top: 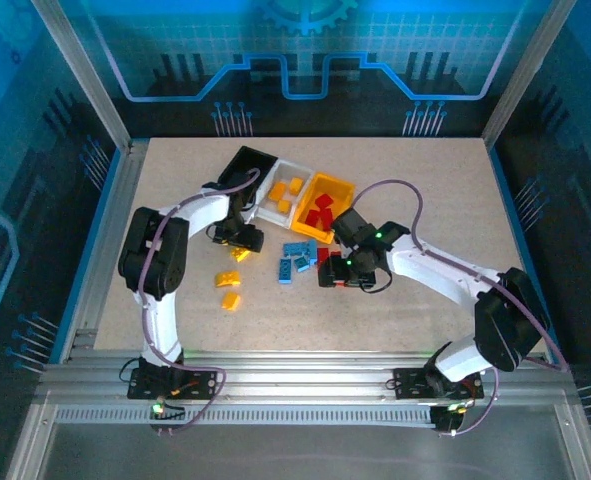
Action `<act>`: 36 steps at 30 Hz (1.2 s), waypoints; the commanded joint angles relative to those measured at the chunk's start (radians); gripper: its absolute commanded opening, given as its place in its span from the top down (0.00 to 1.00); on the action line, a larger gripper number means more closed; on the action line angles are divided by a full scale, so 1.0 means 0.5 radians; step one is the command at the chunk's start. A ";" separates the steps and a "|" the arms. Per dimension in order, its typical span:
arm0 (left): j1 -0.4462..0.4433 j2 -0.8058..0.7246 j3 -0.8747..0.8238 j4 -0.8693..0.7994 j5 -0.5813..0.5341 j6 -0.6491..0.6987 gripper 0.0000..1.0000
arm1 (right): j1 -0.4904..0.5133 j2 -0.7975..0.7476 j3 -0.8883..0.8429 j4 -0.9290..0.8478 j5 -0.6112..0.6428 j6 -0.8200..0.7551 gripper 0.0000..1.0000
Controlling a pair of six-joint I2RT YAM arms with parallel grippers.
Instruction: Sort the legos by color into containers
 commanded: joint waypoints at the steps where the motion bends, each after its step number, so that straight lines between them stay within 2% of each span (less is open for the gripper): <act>1: 0.004 -0.087 -0.068 -0.210 0.052 -0.043 0.23 | 0.046 0.027 -0.015 0.014 0.044 0.035 0.32; 9: 0.004 -0.061 -0.103 -0.221 0.051 -0.054 0.32 | 0.090 0.079 -0.007 0.047 0.049 0.041 0.32; 17: 0.007 -0.027 -0.005 -0.251 0.073 -0.124 0.56 | 0.102 0.060 0.002 -0.008 0.087 0.008 0.32; 22: 0.012 -0.074 0.063 -0.272 0.172 -0.238 0.67 | 0.100 0.048 0.001 -0.015 0.106 -0.005 0.32; 26: 0.079 -0.145 0.144 -0.314 0.237 -0.316 0.67 | 0.093 0.038 0.007 -0.025 0.111 -0.015 0.32; 29: 0.199 -0.224 0.224 -0.326 0.333 -0.399 0.67 | 0.070 0.014 0.010 -0.047 0.114 -0.029 0.32; 36: 0.514 -0.299 0.421 0.015 0.776 -0.815 0.67 | -0.054 -0.030 0.013 -0.090 0.094 -0.099 0.32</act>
